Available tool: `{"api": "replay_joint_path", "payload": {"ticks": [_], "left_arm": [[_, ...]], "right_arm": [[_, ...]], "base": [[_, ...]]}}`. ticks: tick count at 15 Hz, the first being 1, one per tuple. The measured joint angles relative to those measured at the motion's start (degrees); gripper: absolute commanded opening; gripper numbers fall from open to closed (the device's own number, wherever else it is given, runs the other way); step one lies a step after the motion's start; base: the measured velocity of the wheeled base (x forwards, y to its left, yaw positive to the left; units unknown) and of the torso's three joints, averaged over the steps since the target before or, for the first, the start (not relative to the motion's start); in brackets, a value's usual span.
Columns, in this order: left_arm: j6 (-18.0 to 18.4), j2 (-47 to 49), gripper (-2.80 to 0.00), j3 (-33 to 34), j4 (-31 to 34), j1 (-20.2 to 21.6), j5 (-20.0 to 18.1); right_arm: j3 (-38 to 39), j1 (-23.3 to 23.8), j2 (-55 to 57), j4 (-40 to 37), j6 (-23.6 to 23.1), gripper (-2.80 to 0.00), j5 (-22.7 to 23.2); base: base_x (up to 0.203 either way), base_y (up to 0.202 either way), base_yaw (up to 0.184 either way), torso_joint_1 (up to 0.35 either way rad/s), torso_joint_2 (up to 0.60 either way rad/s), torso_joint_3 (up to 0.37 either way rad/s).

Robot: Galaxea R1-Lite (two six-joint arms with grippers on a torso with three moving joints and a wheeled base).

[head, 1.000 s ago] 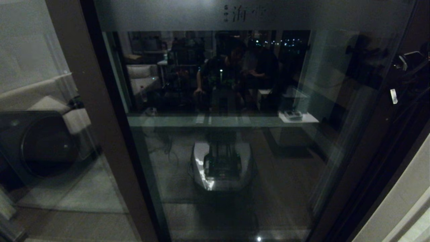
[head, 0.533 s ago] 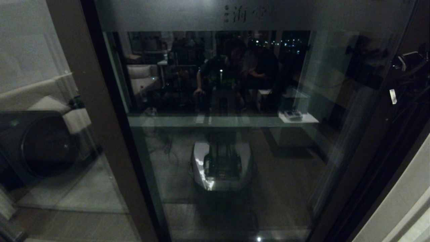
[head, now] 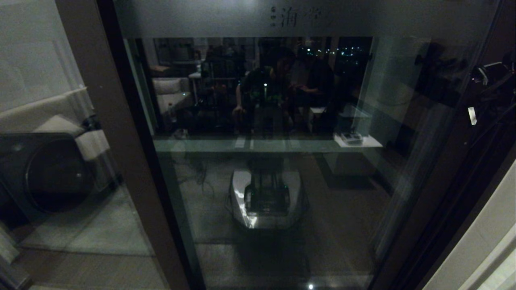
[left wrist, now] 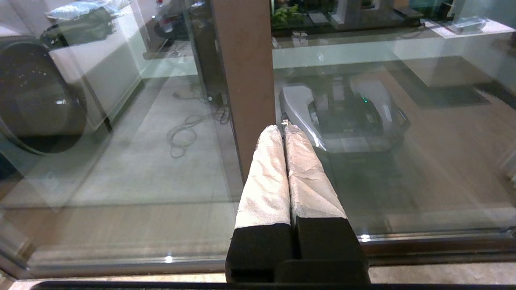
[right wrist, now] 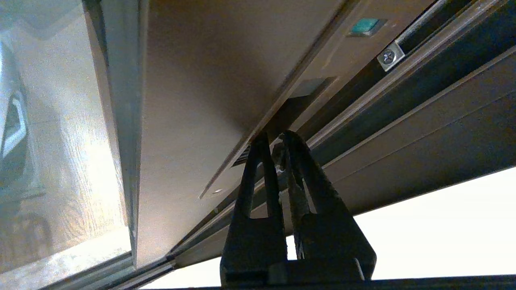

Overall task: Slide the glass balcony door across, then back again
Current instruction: Close the slid door

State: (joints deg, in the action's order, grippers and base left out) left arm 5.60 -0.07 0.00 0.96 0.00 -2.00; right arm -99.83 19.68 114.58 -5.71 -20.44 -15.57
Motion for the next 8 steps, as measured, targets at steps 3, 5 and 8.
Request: {"api": "replay_joint_path", "payload": {"ticks": [3, 5, 8], "left_arm": [[0.00, 0.00, -2.80, 0.00, 0.00, 0.00, -0.01], [0.00, 0.00, -2.80, 0.00, 0.02, 0.00, -0.01], [0.00, 0.00, -2.80, 0.00, 0.02, 0.00, 0.00]], "right_arm": [[-0.23, 0.27, 0.26, 0.20, 0.00, -2.80, 0.00], [-0.41, 0.50, 0.50, 0.23, 0.00, -2.80, 0.00], [-0.61, 0.88, 0.72, 0.33, 0.00, -2.80, -0.05]], "base": [[0.000, 0.000, 0.000, 0.000, 0.00, 0.000], [0.000, 0.000, 0.000, 0.000, 0.00, 0.000], [0.000, 0.000, 0.000, 0.000, 0.00, 0.000]]}}
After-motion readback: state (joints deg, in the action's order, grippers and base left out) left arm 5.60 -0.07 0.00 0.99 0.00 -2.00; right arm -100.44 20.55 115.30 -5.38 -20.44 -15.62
